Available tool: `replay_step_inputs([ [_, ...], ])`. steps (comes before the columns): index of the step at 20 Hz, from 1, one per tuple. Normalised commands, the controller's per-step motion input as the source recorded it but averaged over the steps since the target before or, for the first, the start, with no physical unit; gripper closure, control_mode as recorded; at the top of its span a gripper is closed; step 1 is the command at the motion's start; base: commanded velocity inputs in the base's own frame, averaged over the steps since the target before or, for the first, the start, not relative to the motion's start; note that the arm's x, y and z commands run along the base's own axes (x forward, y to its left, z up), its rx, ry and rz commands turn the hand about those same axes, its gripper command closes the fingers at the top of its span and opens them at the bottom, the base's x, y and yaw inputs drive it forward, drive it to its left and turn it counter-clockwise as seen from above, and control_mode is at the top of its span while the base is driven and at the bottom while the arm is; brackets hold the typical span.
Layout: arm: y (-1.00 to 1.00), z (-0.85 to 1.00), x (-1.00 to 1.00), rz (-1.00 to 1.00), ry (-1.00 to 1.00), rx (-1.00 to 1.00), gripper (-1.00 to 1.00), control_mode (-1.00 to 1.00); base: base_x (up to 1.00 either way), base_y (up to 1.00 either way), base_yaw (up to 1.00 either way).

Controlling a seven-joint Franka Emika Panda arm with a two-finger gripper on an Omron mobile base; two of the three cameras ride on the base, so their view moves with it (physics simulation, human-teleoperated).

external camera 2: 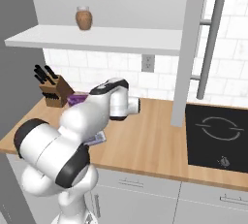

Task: Pick the cereal and place it on the digital scale for weighing, and close the cabinet.

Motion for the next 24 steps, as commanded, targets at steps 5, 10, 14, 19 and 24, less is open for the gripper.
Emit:
replay_step_inputs([
  [5,0.00,-0.47,0.13,0.01,-0.01,0.00,1.00,-1.00,0.00,0.00,0.00],
  [10,0.00,-0.31,0.16,0.04,-0.08,0.01,1.00,-1.00,0.00,0.00,0.00],
  [14,0.00,-0.06,0.22,0.04,0.01,0.08,1.00,-1.00,0.00,0.00,0.00],
  [19,0.10,-0.02,0.02,0.01,0.00,0.01,1.00,-1.00,0.00,0.00,0.00],
  [24,0.12,-0.03,0.00,0.00,-0.01,0.00,1.00,-1.00,0.00,0.00,0.00],
])
